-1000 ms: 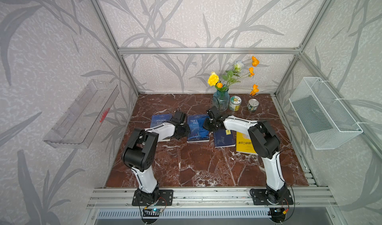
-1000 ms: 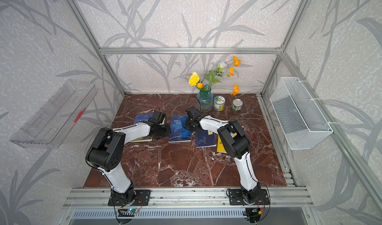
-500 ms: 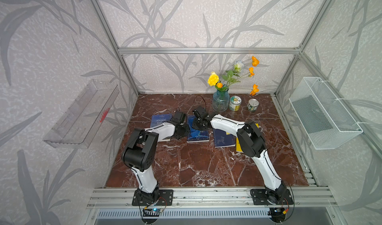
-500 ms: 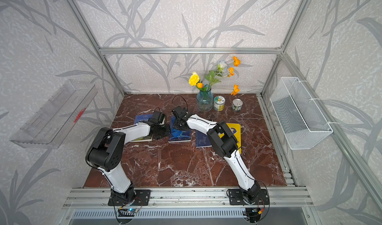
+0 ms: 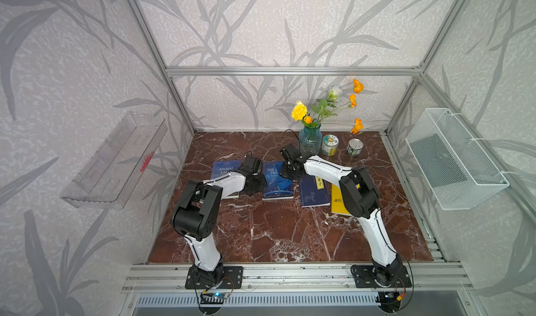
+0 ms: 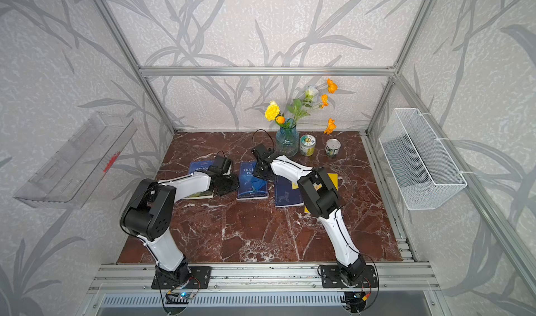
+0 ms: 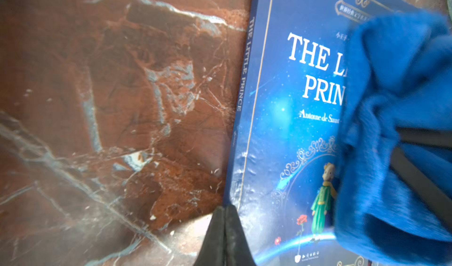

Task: Wipe the cover of the book
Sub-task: Wipe the dirt from the cover of the book.

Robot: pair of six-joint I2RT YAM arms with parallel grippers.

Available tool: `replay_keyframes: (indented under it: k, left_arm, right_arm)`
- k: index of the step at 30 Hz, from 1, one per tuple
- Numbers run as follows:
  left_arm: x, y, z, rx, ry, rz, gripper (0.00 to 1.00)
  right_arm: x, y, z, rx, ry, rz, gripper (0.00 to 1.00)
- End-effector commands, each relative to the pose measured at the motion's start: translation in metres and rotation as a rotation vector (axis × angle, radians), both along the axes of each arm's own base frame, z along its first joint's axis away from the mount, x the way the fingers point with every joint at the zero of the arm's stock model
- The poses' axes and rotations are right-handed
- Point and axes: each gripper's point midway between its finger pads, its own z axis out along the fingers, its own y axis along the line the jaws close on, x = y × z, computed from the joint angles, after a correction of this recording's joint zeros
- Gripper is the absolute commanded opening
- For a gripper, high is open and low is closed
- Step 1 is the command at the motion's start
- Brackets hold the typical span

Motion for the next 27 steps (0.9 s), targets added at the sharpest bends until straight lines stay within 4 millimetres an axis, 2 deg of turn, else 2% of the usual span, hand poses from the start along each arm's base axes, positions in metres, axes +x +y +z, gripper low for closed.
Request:
replay_keyframes:
  k: [1, 3, 5, 12, 14, 16, 18, 23, 27]
  left_arm:
    - [-0.034, 0.014, -0.036, 0.073, 0.160, 0.002, 0.06]
    - [-0.035, 0.013, -0.037, 0.070, 0.161, 0.000, 0.06]
    - [-0.034, 0.013, -0.038, 0.067, 0.163, 0.001, 0.06]
    - [-0.034, 0.012, -0.036, 0.062, 0.159, -0.001, 0.06]
    - [-0.034, 0.012, -0.036, 0.061, 0.161, -0.001, 0.06]
    - [-0.034, 0.012, -0.036, 0.061, 0.162, -0.002, 0.06]
    - [-0.034, 0.012, -0.037, 0.062, 0.161, -0.001, 0.06]
    - [-0.035, 0.013, -0.037, 0.066, 0.165, -0.002, 0.06]
    - [-0.035, 0.014, -0.035, 0.072, 0.158, 0.000, 0.06]
  right_arm:
    - [-0.054, -0.006, -0.081, -0.189, 0.224, 0.064, 0.11]
    - [-0.050, 0.000, -0.086, -0.195, 0.229, 0.064, 0.11]
    - [-0.044, -0.005, -0.088, -0.207, 0.240, 0.055, 0.11]
    - [-0.029, -0.069, -0.072, -0.228, 0.221, -0.035, 0.11]
    - [-0.030, -0.075, -0.069, -0.233, 0.209, -0.038, 0.11]
    - [-0.032, -0.067, -0.067, -0.234, 0.203, -0.013, 0.11]
    - [-0.037, -0.047, -0.069, -0.242, 0.199, 0.030, 0.11]
    - [-0.047, 0.002, -0.089, -0.229, 0.236, 0.099, 0.11]
    - [-0.040, 0.012, -0.094, -0.225, 0.244, 0.103, 0.11]
